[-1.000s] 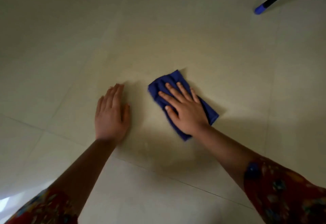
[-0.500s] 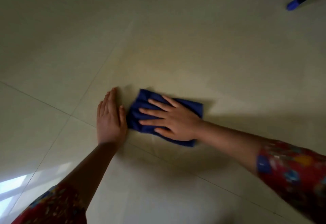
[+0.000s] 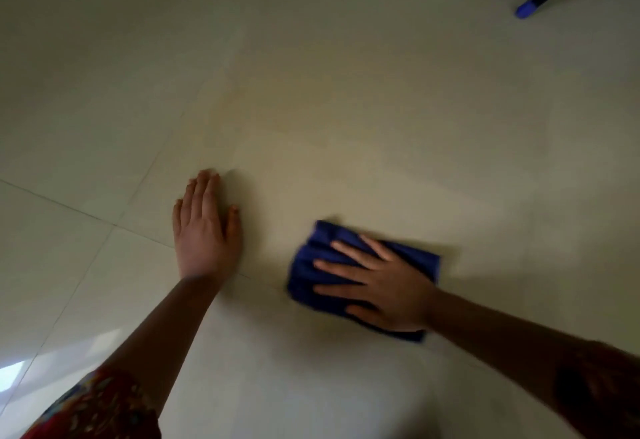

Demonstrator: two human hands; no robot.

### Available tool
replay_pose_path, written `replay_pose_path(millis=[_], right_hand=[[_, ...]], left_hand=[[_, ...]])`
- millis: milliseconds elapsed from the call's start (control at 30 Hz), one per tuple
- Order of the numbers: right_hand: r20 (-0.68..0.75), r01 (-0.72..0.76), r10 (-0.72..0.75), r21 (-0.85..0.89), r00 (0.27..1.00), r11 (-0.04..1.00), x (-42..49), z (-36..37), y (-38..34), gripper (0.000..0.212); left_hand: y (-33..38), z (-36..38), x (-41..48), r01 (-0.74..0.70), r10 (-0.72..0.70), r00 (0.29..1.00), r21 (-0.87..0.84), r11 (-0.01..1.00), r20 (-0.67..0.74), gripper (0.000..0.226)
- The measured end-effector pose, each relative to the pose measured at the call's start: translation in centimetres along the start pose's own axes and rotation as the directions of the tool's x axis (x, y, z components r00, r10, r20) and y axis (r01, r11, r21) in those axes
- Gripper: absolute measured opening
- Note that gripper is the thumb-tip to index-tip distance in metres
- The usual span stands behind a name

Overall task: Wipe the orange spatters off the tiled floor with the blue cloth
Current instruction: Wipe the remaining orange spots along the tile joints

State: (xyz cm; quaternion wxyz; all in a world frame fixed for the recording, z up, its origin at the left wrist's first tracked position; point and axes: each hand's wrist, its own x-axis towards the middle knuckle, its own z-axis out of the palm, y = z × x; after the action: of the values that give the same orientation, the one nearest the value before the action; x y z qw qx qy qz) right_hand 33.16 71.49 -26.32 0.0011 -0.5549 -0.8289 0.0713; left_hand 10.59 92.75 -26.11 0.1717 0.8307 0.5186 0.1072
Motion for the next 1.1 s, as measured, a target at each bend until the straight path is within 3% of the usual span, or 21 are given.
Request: replay_pose_path(millis=[67,100,133,200,267,300,333,367,433,467,567,633,733,767,800,867,900,933,1000,1033,1100], right_hand=[[0.025,-0.08,0.081,-0.039,0.996,0.996,-7.0,0.0,3.0,0.05],[0.033,-0.2,0.202,-0.061,0.979,0.978,-9.7,-0.1,5.2,0.051],[0.037,-0.364,0.368,-0.078,0.929,0.928,-11.7,-0.5,7.2,0.052],[-0.021,-0.658,0.658,-0.053,0.753,0.751,-12.1,-1.0,9.6,0.053],[-0.04,-0.803,0.802,-0.002,0.596,0.597,-9.0,-1.1,9.6,0.056],[-0.054,-0.831,0.83,0.021,0.554,0.556,-7.7,-1.0,8.6,0.06],[-0.061,-0.826,0.826,0.031,0.56,0.562,-6.7,-0.8,7.3,0.063],[-0.059,-0.789,0.789,0.021,0.612,0.613,-6.8,-0.4,5.5,0.066],[-0.015,-0.632,0.632,-0.027,0.775,0.774,-9.4,0.4,1.0,0.067],[0.02,-0.57,0.57,-0.029,0.821,0.821,-11.9,0.6,-1.0,0.065],[0.029,-0.572,0.571,0.027,0.82,0.82,-19.1,0.7,-1.7,0.055],[0.01,-0.728,0.728,0.015,0.686,0.686,-21.7,0.4,0.7,0.052],[0.025,-0.932,0.934,0.08,0.357,0.354,-19.6,-0.7,4.0,0.054],[0.029,-0.941,0.944,0.093,0.329,0.325,-18.2,-0.6,3.9,0.055],[-0.003,-0.923,0.925,0.072,0.379,0.378,-17.1,0.1,2.6,0.055],[0.003,-0.771,0.772,0.035,0.636,0.636,-16.2,1.3,-2.7,0.054],[0.04,-0.675,0.674,0.042,0.738,0.737,-17.0,1.5,-5.9,0.054],[0.08,-0.609,0.605,0.066,0.792,0.79,-18.5,1.6,-8.6,0.052],[0.128,-0.604,0.593,0.076,0.795,0.793,-23.1,1.4,-10.3,0.049],[0.167,-0.67,0.654,0.071,0.738,0.739,-25.4,1.4,-10.0,0.05],[0.251,-0.861,0.824,0.1,0.507,0.499,-28.9,0.7,-8.0,0.053]], left_hand=[[1.4,0.0,-0.9,-0.014,0.016,0.999,-0.052,0.999,0.031,0.061],[2.3,0.1,-1.5,-0.056,0.06,0.997,-0.072,0.996,0.056,0.062],[3.5,0.3,-2.2,-0.117,0.124,0.989,-0.092,0.989,0.082,0.063],[6.2,1.1,-3.6,-0.231,0.248,0.957,-0.124,0.965,0.147,0.063],[8.4,2.1,-4.9,-0.316,0.339,0.914,-0.135,0.939,0.223,0.063],[9.5,2.6,-5.5,-0.356,0.38,0.889,-0.135,0.925,0.255,0.063],[10.3,3.0,-5.9,-0.39,0.412,0.867,-0.135,0.911,0.28,0.063],[11.1,3.4,-6.4,-0.417,0.44,0.846,-0.139,0.898,0.302,0.063],[11.7,3.8,-6.9,-0.466,0.487,0.807,-0.145,0.873,0.335,0.064],[11.9,4.0,-7.2,-0.497,0.513,0.784,-0.142,0.856,0.35,0.064],[12.0,4.4,-8.1,-0.558,0.557,0.741,-0.116,0.822,0.375,0.064],[12.4,4.4,-8.9,-0.574,0.574,0.72,-0.13,0.809,0.39,0.064],[13.0,4.5,-9.8,-0.577,0.583,0.701,-0.152,0.802,0.411,0.063],[13.2,4.6,-10.1,-0.591,0.595,0.689,-0.155,0.792,0.413,0.063],[13.4,4.8,-10.4,-0.607,0.613,0.673,-0.163,0.777,0.415,0.063],[13.8,5.1,-10.7,-0.635,0.646,0.636,-0.19,0.749,0.423,0.062],[14.1,5.2,-10.7,-0.646,0.658,0.624,-0.196,0.738,0.422,0.062],[14.3,5.4,-10.7,-0.645,0.657,0.626,-0.194,0.739,0.421,0.061],[15.2,5.7,-11.1,-0.642,0.666,0.622,-0.22,0.735,0.411,0.061],[15.6,5.8,-11.4,-0.644,0.677,0.614,-0.238,0.727,0.405,0.061],[16.6,6.0,-12.0,-0.658,0.702,0.583,-0.27,0.704,0.41,0.061]])
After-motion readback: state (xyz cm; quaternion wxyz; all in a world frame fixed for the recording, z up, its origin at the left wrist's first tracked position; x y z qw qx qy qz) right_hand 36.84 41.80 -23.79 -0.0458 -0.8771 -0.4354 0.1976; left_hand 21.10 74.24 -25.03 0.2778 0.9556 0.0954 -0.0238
